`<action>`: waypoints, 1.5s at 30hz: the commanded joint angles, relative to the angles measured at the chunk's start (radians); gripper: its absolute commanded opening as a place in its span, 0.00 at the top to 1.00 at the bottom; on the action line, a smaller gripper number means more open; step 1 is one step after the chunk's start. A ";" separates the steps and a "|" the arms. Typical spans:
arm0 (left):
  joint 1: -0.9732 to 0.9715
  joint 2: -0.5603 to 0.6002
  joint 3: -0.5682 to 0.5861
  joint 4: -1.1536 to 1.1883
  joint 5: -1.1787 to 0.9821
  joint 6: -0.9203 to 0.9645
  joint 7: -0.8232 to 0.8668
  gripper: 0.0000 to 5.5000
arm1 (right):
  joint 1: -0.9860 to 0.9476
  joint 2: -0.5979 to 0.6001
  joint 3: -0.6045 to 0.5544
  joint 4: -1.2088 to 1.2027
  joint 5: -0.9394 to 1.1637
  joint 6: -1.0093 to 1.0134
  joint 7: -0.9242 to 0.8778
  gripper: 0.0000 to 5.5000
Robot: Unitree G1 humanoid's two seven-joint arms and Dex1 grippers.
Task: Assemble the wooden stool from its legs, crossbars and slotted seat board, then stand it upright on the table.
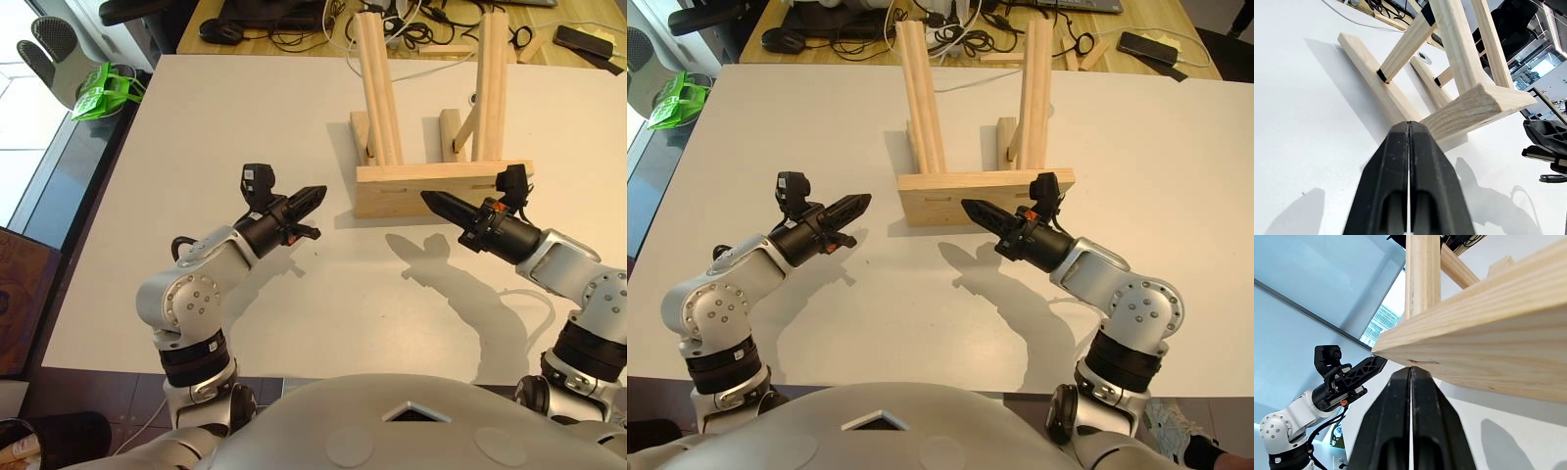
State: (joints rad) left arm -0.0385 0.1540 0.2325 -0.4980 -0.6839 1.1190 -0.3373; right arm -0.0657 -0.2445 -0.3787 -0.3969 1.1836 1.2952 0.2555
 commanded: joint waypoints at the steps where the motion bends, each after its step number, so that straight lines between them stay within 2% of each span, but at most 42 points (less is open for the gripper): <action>1: -0.007 0.016 -0.011 0.008 -0.008 -0.011 0.015 0.99 | 0.021 -0.028 0.026 -0.020 0.012 -0.023 0.006 1.00; 7: -0.010 0.023 -0.013 0.016 0.003 -0.038 0.034 0.99 | 0.043 -0.060 0.055 -0.059 -0.001 -0.114 0.066 1.00; 10: -0.023 0.014 -0.002 0.022 0.005 -0.094 0.040 0.99 | 0.002 -0.049 -0.015 -0.056 0.058 -0.218 0.082 1.00; 13: -0.044 0.000 0.002 0.025 0.029 -0.168 0.072 0.99 | -0.091 -0.048 -0.082 0.010 0.066 -0.328 0.017 1.00; 16: -0.055 -0.001 -0.020 0.050 0.099 -0.236 0.132 0.99 | -0.178 -0.059 -0.129 0.092 -0.029 -0.449 -0.101 1.00; 19: -0.027 0.011 -0.091 0.056 0.189 -0.261 0.188 0.99 | -0.198 -0.112 -0.128 0.203 -0.201 -0.532 -0.191 1.00; 27: 0.047 0.045 -0.230 0.039 0.316 -0.252 0.224 0.99 | -0.090 -0.241 -0.070 0.317 -0.429 -0.558 -0.123 1.00; 31: 0.049 0.069 -0.263 0.047 0.320 -0.264 0.175 1.00 | -0.024 -0.368 -0.020 0.403 -0.510 -0.587 0.095 0.88; 37: -0.023 0.292 -0.302 0.136 0.315 -0.261 -0.083 0.84 | -0.025 -0.568 0.140 0.527 -0.635 -0.688 0.513 0.70; 41: -0.082 0.398 -0.372 0.234 0.351 -0.366 -0.265 0.74 | -0.069 -0.607 0.228 0.610 -0.695 -0.745 0.691 0.59; 45: -0.197 0.408 -0.453 0.449 0.434 -0.560 -0.397 0.65 | -0.163 -0.597 0.307 0.732 -0.781 -0.826 0.771 0.49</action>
State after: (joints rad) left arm -0.1749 0.5575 -0.1821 -0.1507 -0.2953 0.6477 -0.6850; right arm -0.1760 -0.8360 -0.1081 0.2834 0.4475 0.5126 0.9932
